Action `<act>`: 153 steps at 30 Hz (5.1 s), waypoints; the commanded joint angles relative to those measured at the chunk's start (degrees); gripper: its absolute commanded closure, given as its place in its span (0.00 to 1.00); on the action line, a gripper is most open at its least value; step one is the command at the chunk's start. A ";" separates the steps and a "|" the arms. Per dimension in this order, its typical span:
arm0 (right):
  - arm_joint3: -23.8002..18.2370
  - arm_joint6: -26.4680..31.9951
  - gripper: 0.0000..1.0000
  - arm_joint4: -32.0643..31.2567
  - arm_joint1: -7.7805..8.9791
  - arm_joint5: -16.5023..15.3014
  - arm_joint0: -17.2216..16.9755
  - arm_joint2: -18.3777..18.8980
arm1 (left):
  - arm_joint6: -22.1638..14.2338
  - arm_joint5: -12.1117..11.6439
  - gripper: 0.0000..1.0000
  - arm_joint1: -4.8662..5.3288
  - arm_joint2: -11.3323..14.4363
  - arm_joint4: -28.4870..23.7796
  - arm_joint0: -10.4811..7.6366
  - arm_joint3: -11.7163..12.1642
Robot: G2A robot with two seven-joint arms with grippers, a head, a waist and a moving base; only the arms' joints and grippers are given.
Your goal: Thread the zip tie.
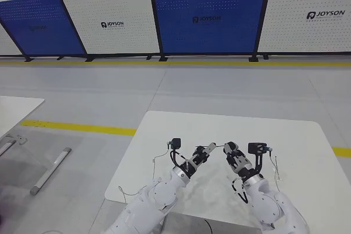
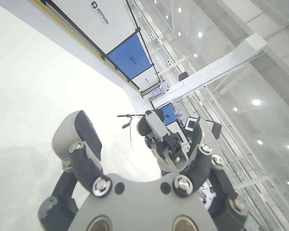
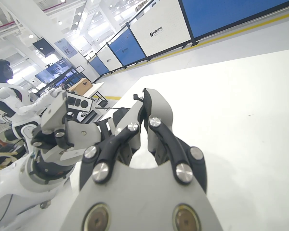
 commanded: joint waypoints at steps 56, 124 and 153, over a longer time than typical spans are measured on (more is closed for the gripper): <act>-1.24 -1.60 1.00 -0.85 0.38 -0.20 -1.24 0.46 | 0.85 -1.26 1.00 -1.19 0.18 1.13 -0.08 1.66; 1.70 3.58 0.00 -11.53 1.68 2.66 -1.05 1.97 | -3.46 2.16 1.00 -1.99 -2.03 -14.53 1.22 -1.62; -0.23 1.70 0.67 -11.19 1.48 1.60 -1.33 0.17 | -1.46 2.93 1.00 -2.75 0.59 -9.23 0.99 -0.70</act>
